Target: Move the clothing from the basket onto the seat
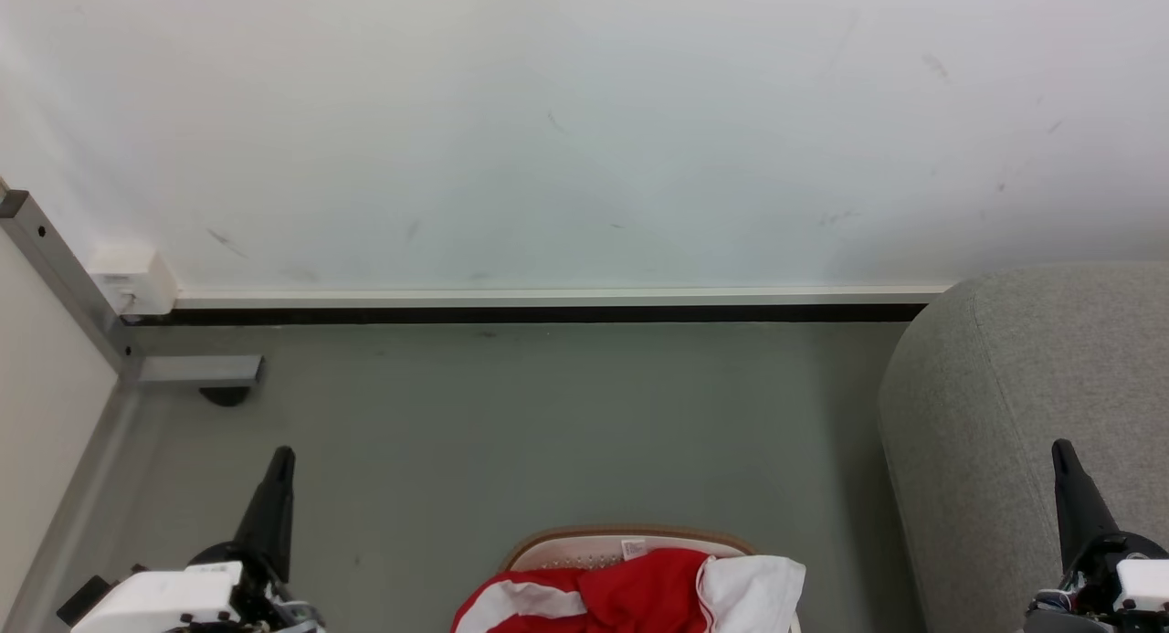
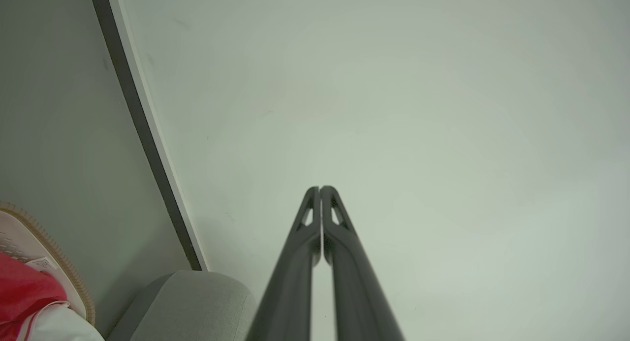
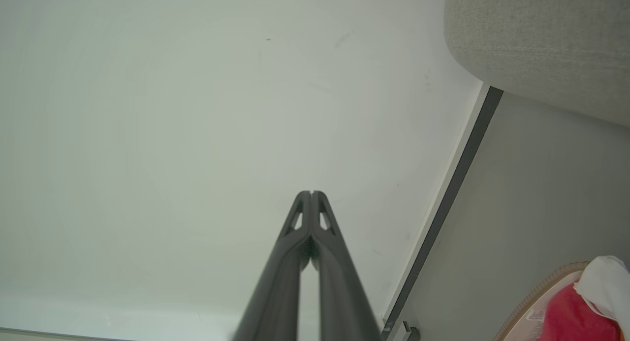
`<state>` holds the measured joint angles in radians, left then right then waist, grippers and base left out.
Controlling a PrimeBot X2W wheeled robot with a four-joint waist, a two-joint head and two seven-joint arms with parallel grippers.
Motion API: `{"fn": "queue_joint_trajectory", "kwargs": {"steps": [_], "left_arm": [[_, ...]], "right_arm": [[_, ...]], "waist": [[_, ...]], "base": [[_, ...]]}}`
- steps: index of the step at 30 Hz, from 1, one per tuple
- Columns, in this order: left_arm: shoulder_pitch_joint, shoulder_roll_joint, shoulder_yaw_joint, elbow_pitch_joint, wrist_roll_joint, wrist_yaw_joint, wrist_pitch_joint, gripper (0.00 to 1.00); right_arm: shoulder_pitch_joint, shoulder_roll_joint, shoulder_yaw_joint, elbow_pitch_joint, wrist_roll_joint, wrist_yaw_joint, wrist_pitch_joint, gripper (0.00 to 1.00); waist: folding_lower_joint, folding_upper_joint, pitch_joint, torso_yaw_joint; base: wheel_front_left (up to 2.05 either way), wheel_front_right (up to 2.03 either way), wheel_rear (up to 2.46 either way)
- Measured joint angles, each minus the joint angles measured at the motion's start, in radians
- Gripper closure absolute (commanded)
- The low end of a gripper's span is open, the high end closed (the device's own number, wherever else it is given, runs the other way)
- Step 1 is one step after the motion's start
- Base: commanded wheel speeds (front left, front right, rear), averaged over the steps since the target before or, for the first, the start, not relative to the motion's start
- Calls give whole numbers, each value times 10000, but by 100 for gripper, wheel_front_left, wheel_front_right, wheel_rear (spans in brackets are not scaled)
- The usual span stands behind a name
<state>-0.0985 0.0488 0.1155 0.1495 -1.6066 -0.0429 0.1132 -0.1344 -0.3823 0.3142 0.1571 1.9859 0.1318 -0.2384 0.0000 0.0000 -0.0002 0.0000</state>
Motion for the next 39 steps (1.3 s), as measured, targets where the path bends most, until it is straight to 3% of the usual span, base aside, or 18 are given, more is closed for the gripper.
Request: {"fn": "queue_joint_trajectory", "kwargs": {"steps": [8,9,10,11,12,27,39], "left_arm": [[0,0,4,0,0,0,0,100],[0,0,4,0,0,0,0,0],[25,-10,-2,52,4,-2,-2,0],[85,-33,-8,132,8,0,-2,100],[174,-58,-13,213,12,0,-4,0],[268,-92,-318,176,556,-104,-637,0],[211,-88,-516,-123,2819,-226,-1162,0]], "right_arm": [[0,0,0,0,0,0,0,100],[0,0,0,0,0,0,0,0],[20,35,10,46,0,2,0,0],[88,98,44,102,0,0,2,100],[183,171,84,165,0,0,2,0],[355,798,-46,86,-1034,0,-4,0],[314,1256,-328,40,-3262,0,-19,0]], "waist": [[0,0,0,0],[0,0,0,0],[0,0,0,0],[0,0,1,-1],[0,0,2,0],[0,0,58,-39],[0,0,88,-118]], "base": [[0,0,0],[0,0,0],[0,0,0],[0,0,0],[0,0,0],[0,0,0],[0,0,0]]}}
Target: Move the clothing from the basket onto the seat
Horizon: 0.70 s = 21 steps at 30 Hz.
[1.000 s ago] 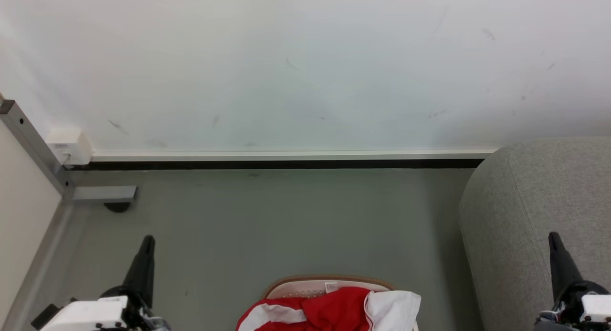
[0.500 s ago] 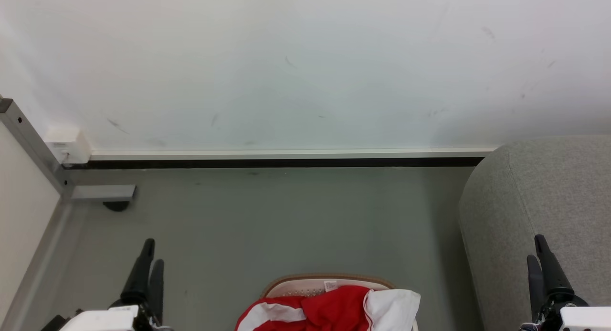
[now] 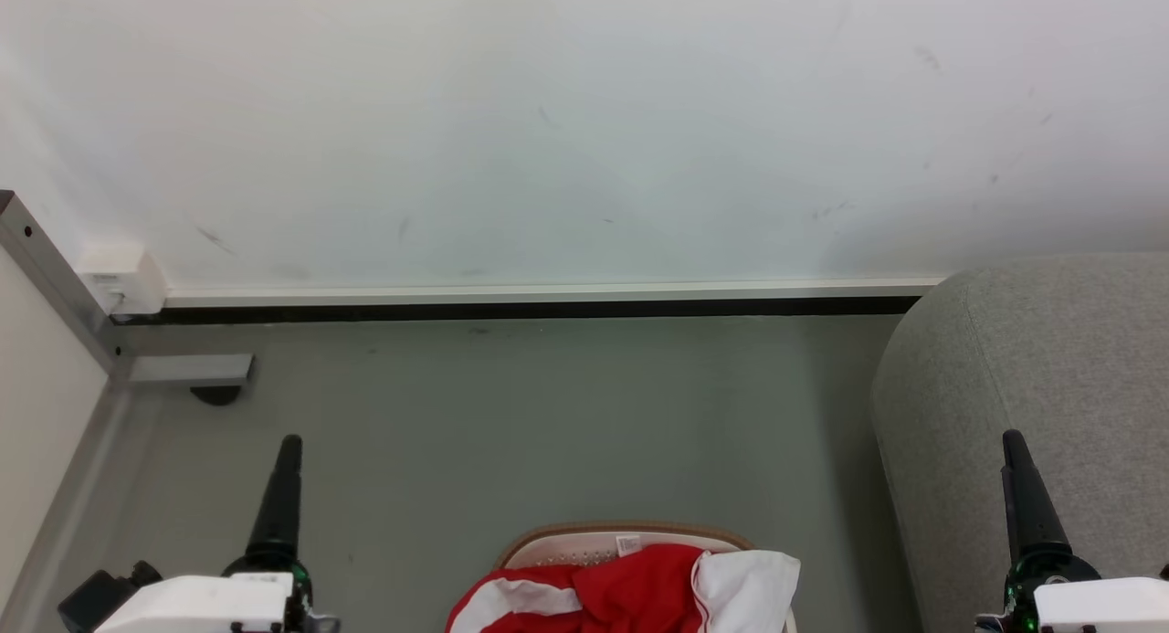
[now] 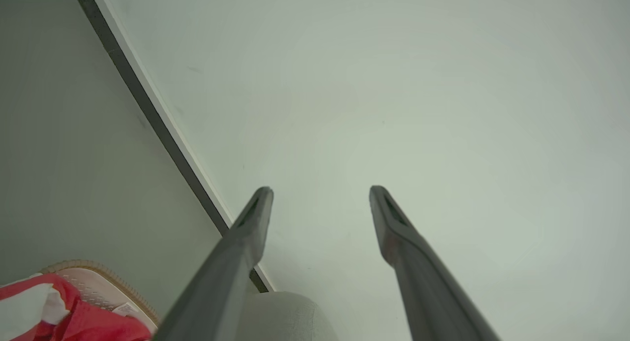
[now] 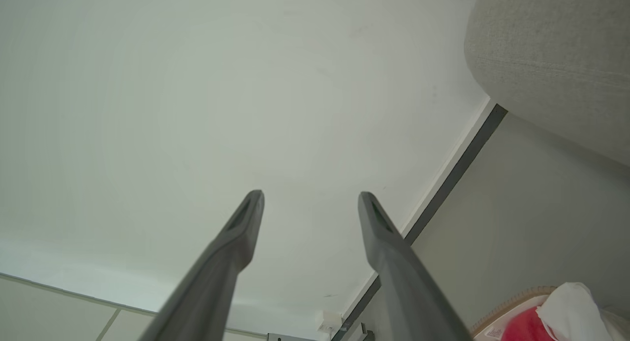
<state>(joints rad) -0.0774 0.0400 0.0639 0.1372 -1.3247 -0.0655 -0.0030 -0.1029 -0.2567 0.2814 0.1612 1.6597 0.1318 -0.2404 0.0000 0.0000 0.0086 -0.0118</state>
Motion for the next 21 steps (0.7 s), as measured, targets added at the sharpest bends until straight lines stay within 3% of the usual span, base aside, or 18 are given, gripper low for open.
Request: {"fn": "queue_joint_trajectory", "kwargs": {"steps": [21], "left_arm": [[15,134,-437,71,4800,-192,-759,0]], "right_arm": [[-273,453,-675,1137,-5683,0,-71,0]], "waist": [[0,0,-126,-75]], "base": [[0,0,0]]}}
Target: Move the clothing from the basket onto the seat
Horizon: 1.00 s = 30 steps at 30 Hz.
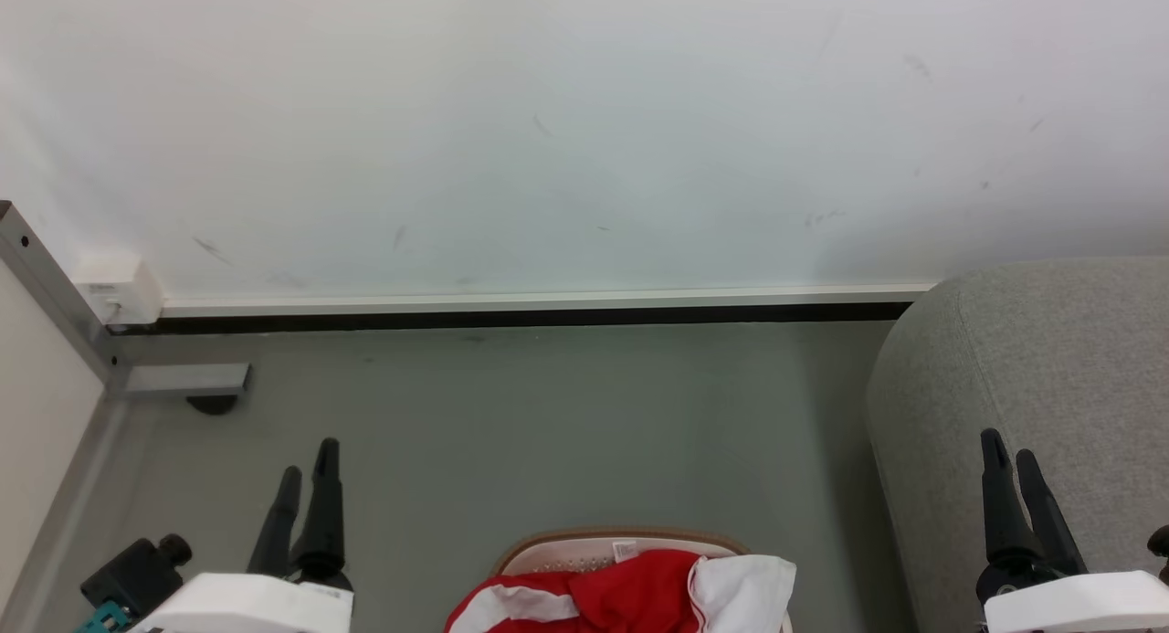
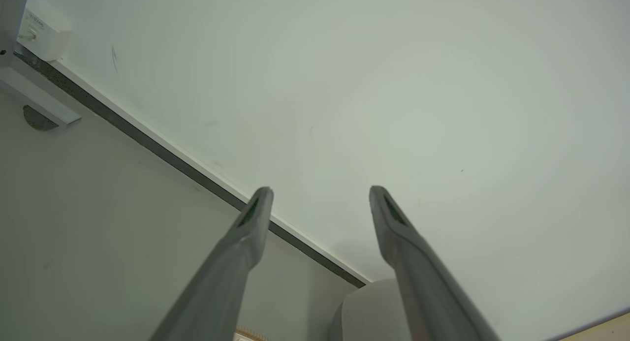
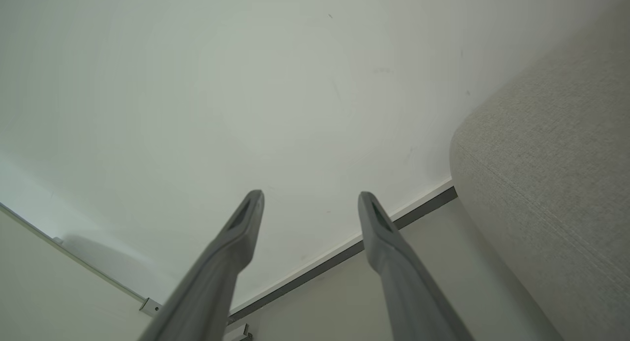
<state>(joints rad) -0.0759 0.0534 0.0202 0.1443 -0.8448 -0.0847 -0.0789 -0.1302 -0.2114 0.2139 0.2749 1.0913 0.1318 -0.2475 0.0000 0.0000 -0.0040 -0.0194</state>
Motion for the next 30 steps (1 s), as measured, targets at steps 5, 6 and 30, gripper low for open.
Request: {"fn": "queue_joint_trajectory", "kwargs": {"steps": [5,6,30], "left_arm": [[13,44,-121,104,1037,-19,-111,0],[13,44,-151,111,1156,-13,-148,0],[16,142,-479,341,4002,-35,-815,0]], "right_arm": [[-104,215,-171,261,-1093,0,-2,0],[-106,234,-186,334,-1260,0,-2,0],[-348,826,-483,1032,-4794,0,-63,0]], "waist": [[0,0,-25,-23],[0,0,-28,-26],[0,0,-9,-87]], "base": [[0,0,0],[0,0,0],[0,0,0]]}}
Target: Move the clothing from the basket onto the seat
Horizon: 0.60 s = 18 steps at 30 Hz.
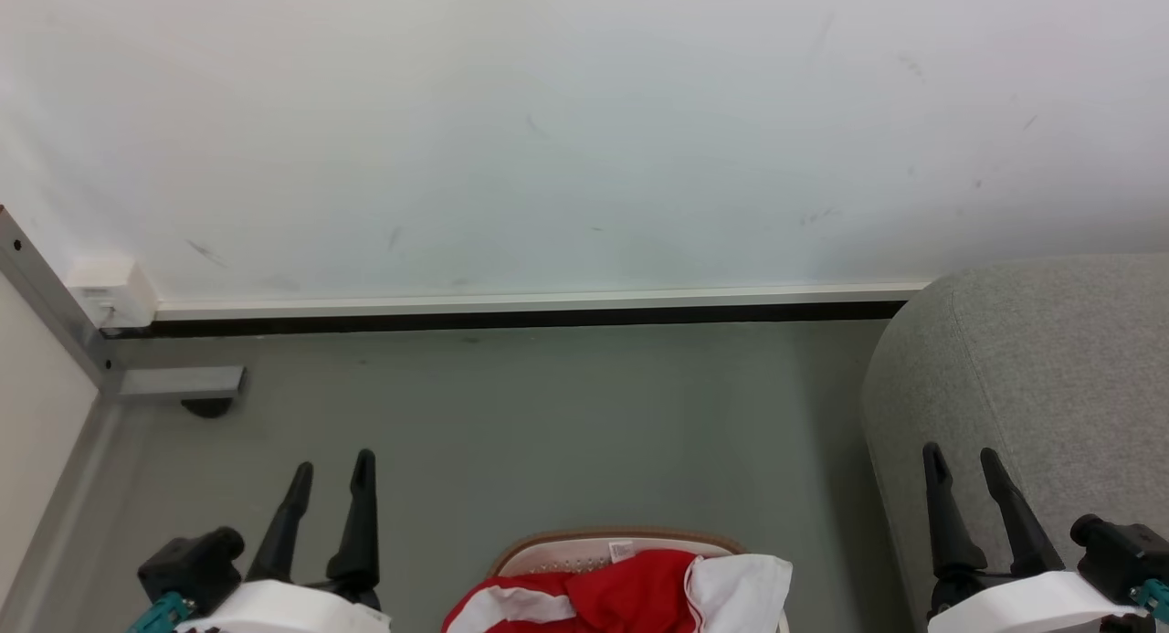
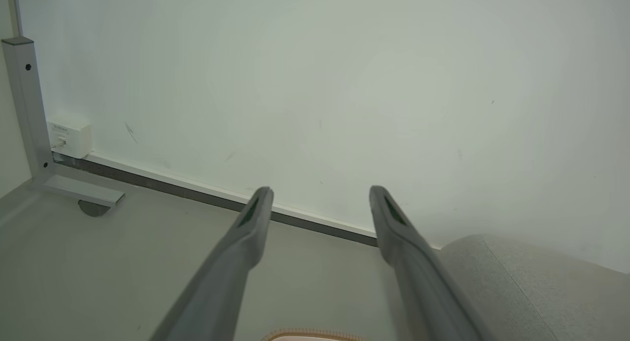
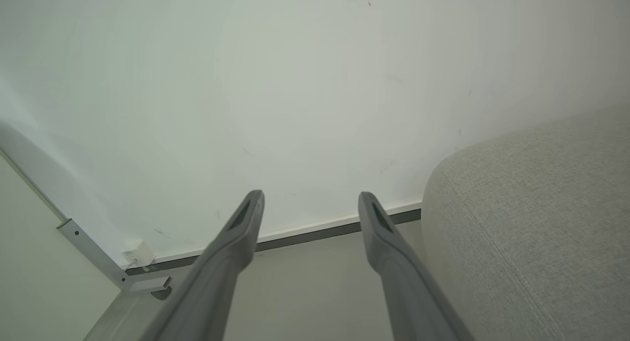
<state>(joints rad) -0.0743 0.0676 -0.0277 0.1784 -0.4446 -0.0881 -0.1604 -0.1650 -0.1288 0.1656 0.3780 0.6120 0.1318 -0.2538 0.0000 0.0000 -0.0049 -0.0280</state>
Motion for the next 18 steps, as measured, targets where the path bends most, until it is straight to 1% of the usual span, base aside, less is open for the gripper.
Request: {"fn": "queue_joint_trajectory", "kwargs": {"steps": [18], "left_arm": [[-33,2,-77,98,1616,-125,-424,0]], "right_arm": [[-81,328,-134,104,-1879,0,-27,0]], "waist": [[0,0,-44,-76]], "base": [[0,0,0]]}}
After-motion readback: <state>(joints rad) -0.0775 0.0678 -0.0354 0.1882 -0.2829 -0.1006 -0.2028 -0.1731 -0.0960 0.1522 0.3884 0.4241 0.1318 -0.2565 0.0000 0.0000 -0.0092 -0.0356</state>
